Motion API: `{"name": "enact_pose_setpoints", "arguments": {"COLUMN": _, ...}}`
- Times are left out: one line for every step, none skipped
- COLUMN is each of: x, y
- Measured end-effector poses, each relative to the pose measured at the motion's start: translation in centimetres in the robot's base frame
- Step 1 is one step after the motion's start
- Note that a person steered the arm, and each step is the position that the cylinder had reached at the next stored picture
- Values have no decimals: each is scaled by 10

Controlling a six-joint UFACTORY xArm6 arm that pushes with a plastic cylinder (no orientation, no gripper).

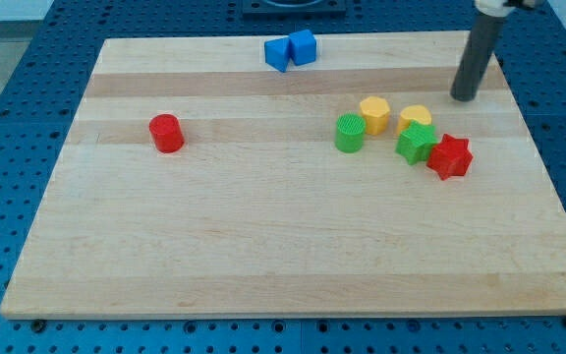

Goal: Move the yellow heart into the green circle

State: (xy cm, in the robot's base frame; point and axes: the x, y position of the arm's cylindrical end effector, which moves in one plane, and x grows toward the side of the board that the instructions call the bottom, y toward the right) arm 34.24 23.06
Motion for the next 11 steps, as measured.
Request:
{"name": "enact_pose_setpoints", "arguments": {"x": 22, "y": -7}}
{"name": "enact_pose_setpoints", "arguments": {"x": 30, "y": -28}}
{"name": "enact_pose_setpoints", "arguments": {"x": 30, "y": -37}}
{"name": "enact_pose_setpoints", "arguments": {"x": 38, "y": -37}}
{"name": "enact_pose_setpoints", "arguments": {"x": 49, "y": -55}}
{"name": "enact_pose_setpoints", "arguments": {"x": 49, "y": -81}}
{"name": "enact_pose_setpoints", "arguments": {"x": 49, "y": -101}}
{"name": "enact_pose_setpoints", "arguments": {"x": 49, "y": -115}}
{"name": "enact_pose_setpoints", "arguments": {"x": 49, "y": -134}}
{"name": "enact_pose_setpoints", "arguments": {"x": 49, "y": -158}}
{"name": "enact_pose_setpoints", "arguments": {"x": 49, "y": -184}}
